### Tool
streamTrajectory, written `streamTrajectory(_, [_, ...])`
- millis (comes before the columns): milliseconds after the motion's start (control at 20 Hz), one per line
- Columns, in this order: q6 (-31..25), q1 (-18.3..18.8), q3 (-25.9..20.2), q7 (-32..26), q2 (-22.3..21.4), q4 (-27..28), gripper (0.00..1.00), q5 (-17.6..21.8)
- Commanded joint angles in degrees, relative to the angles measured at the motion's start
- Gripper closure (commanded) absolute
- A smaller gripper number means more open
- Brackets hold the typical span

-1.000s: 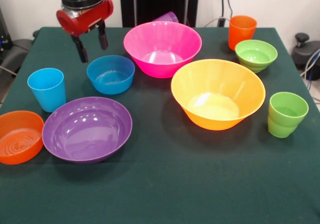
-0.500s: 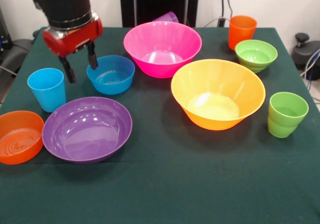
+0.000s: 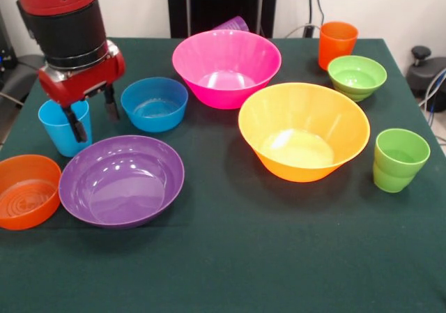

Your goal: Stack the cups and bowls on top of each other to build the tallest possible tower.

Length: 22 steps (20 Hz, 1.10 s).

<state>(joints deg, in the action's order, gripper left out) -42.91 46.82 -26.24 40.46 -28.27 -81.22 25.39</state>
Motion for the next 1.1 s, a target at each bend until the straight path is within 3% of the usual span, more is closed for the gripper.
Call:
streamTrajectory(50, [0.8,-3.1,2.2,0.6,1.8,5.1,0.0,6.3])
streamTrajectory(250, [2.0,-3.2,2.7,1.8,0.8,3.9,0.0,6.1])
streamTrajectory(550, [-1.0,-2.1,1.3,1.5,-0.1,1.3,0.0,3.9])
streamTrajectory(1100, [-1.5,-0.2,-0.1,1.3,-6.5,-6.4,0.0,1.6])
